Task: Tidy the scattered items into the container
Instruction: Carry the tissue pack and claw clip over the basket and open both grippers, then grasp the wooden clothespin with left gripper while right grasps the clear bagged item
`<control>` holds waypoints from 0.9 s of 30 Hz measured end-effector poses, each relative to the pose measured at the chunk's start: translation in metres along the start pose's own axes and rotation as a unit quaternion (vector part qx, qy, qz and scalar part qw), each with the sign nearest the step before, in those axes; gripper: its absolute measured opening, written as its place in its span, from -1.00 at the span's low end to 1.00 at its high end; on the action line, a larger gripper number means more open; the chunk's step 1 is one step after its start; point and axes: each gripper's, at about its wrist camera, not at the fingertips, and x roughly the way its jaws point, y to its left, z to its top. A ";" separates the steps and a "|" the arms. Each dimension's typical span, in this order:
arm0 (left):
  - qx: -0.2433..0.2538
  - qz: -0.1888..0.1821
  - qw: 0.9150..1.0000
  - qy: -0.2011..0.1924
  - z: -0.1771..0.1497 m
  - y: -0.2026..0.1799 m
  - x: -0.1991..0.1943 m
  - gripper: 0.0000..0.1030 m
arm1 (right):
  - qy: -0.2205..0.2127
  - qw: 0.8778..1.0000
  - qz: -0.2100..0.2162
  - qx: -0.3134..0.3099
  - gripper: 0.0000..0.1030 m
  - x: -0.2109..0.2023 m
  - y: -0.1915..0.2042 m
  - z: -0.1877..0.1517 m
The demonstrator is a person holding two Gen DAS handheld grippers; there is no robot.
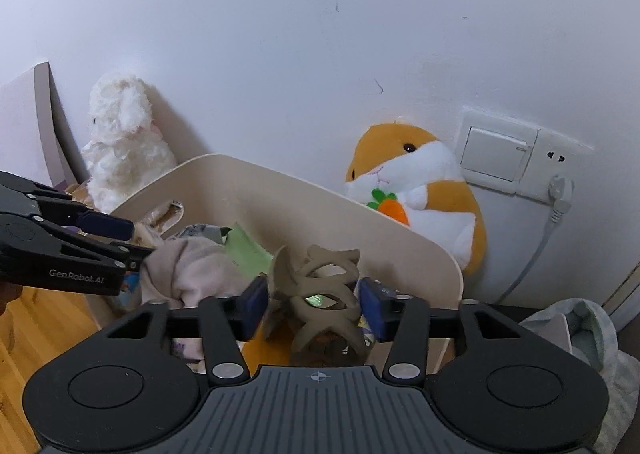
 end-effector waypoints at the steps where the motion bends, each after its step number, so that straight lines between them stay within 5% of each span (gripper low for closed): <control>1: -0.001 0.005 1.000 -0.002 0.000 0.001 -0.002 0.34 | -0.005 1.000 -0.003 -0.004 0.31 -0.002 0.001 0.000; 9: -0.001 0.015 1.000 -0.010 -0.006 0.004 -0.016 0.46 | -0.048 0.999 0.019 -0.016 0.81 -0.034 0.002 -0.002; 20: -0.003 -0.009 0.999 -0.040 -0.028 0.000 -0.058 0.47 | -0.069 0.995 0.053 -0.040 0.87 -0.086 0.010 -0.031; 27: 0.010 -0.037 0.999 -0.018 -0.062 -0.015 -0.074 0.47 | -0.044 0.995 0.073 -0.060 0.86 -0.098 0.013 -0.065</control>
